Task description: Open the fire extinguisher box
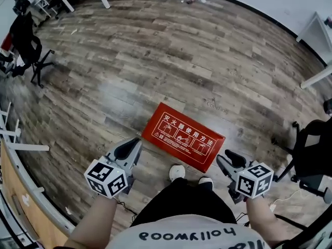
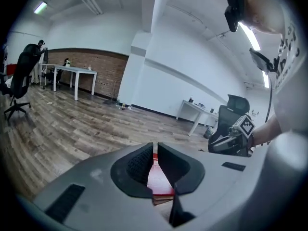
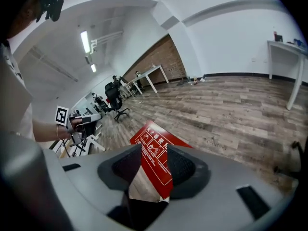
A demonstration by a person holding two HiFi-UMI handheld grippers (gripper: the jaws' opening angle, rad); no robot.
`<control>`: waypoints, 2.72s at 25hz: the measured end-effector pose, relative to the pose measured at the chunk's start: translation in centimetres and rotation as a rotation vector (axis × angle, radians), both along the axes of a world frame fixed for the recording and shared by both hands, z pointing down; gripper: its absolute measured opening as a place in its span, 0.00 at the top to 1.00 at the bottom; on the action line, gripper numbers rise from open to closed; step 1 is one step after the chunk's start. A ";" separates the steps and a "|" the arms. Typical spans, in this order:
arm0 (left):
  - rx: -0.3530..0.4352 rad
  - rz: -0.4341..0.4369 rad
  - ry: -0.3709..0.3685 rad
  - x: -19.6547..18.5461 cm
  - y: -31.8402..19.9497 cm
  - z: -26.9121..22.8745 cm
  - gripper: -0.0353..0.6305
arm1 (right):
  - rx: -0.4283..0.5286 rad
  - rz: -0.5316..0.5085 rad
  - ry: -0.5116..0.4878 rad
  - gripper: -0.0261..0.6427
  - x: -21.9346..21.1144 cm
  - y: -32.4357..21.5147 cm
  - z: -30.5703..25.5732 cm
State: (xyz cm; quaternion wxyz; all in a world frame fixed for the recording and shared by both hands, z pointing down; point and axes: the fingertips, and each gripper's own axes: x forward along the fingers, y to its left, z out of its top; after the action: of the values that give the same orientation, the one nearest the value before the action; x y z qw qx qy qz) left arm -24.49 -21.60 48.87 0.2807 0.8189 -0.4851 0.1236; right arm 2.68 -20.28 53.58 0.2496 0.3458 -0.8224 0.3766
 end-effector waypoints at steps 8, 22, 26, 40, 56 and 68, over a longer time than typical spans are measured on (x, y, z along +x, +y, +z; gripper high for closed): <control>-0.359 0.121 0.014 -3.9 -3.8 11.7 0.64 | -0.324 0.239 -0.122 0.73 1.7 1.7 9.1; -0.709 0.357 -0.041 -1.7 -5.9 22.2 0.62 | -0.520 0.313 -0.169 0.69 1.6 3.9 18.2; -0.689 0.346 -0.050 -0.8 -6.5 22.9 0.62 | -0.546 0.325 -0.216 0.69 1.0 4.3 18.7; -0.740 0.350 -0.055 -0.5 -6.3 24.4 0.62 | -0.553 0.383 -0.220 0.70 1.1 4.3 19.2; -0.893 0.295 -0.065 -1.0 -6.6 19.8 0.62 | -0.739 0.512 -0.339 0.71 1.2 4.3 14.5; -0.783 0.224 -0.171 -1.1 -6.4 20.9 0.62 | -0.681 0.514 -0.267 0.71 1.1 4.3 15.9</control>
State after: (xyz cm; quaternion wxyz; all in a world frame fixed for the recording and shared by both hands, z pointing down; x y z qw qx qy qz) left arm -25.61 -28.00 69.73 0.5142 0.6848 -0.3311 0.3962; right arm 3.79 -16.01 69.49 0.1391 0.3855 -0.5639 0.7170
